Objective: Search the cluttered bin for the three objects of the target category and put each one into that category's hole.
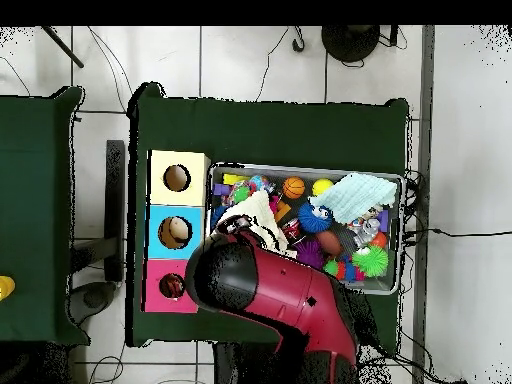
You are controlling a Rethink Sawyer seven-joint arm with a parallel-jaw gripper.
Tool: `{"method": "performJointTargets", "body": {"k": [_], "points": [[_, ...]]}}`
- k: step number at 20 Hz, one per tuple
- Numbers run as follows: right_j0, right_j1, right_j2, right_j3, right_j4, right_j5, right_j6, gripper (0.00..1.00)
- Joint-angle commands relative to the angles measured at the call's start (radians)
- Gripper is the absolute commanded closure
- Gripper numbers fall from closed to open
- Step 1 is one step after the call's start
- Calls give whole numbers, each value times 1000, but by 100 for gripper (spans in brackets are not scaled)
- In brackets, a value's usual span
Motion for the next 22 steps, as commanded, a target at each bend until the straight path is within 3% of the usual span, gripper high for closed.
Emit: {"method": "performJointTargets", "body": {"k": [1,6,10,15,17,22], "points": [[-53,-2,71,-107,-81,188,-82,100],[-128,-15,79,-286,-123,412,-185,100],[-134,39,106,-455,-145,536,-141,100],[-135,171,118,-677,-206,514,-89,100],[-153,231,122,-787,-240,507,-116,100],[-232,376,204,-1053,-244,595,-252,100]]}}
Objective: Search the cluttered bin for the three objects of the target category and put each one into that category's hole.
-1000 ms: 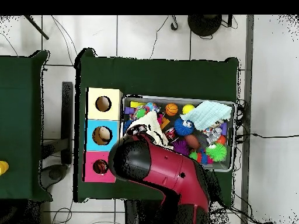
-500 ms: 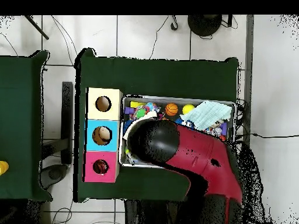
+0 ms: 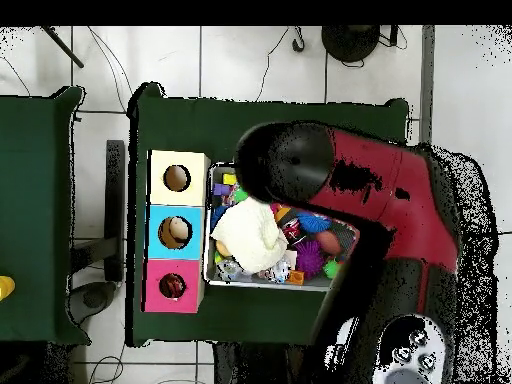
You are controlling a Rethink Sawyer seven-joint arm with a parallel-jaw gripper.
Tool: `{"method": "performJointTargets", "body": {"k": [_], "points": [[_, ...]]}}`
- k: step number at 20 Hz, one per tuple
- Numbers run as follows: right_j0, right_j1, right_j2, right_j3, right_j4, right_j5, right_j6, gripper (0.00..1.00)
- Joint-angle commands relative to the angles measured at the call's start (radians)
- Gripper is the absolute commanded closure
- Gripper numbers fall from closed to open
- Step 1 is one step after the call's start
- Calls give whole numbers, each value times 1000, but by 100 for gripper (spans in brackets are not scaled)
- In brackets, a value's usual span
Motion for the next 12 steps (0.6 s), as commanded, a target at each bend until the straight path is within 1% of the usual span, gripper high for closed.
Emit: {"method": "performJointTargets", "body": {"k": [1,4,5,8,12], "points": [[-101,250,187,-492,-86,147,-267,100],[-115,305,214,-612,-94,210,-294,100],[-117,315,218,-633,-95,219,-298,100],[-115,362,226,-732,-97,272,-297,100],[-102,423,222,-812,-93,290,-267,100]]}}
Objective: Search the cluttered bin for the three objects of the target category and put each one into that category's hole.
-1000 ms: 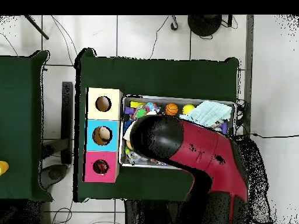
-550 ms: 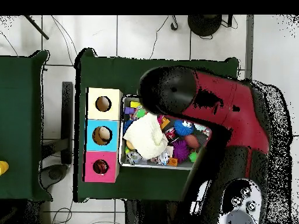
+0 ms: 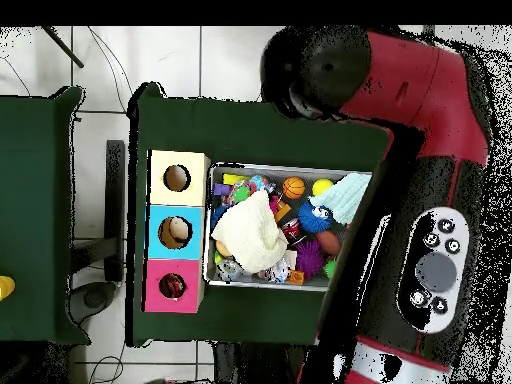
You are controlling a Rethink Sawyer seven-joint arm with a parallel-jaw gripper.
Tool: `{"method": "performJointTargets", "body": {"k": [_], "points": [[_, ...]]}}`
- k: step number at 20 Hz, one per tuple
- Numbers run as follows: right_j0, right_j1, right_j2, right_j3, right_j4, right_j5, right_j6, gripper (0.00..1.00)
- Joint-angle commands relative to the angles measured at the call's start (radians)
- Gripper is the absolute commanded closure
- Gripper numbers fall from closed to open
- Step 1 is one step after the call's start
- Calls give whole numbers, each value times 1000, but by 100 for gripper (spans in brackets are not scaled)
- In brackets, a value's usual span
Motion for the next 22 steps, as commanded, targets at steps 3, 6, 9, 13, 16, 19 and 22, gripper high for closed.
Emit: {"method": "performJointTargets", "body": {"k": [3,6,9,13,16,19,22], "points": [[1,228,128,-393,-53,195,-236,100],[7,276,131,-448,-40,206,-217,100],[20,298,115,-475,-37,208,-194,100],[29,314,96,-502,-19,227,-181,100],[40,315,82,-503,-9,231,-168,100],[44,306,81,-475,0,215,-168,100],[45,269,84,-398,21,233,-152,100]]}}
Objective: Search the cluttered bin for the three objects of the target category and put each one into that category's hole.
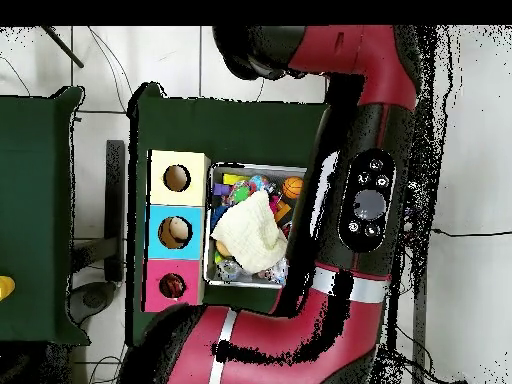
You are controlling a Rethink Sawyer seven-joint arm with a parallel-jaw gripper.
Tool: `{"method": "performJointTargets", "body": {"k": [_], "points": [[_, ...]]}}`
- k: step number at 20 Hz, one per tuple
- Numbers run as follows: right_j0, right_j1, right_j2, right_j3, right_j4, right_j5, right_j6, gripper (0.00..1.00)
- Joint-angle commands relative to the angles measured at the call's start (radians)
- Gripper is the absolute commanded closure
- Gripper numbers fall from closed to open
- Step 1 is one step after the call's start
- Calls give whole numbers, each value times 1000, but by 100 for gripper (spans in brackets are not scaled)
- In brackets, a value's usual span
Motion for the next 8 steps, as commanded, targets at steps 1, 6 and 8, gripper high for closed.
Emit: {"method": "performJointTargets", "body": {"k": [1,6,8], "points": [[-1,-40,56,110,31,143,-156,100],[9,-163,30,296,4,23,-245,100],[22,-208,26,387,-2,-16,-229,100]]}}
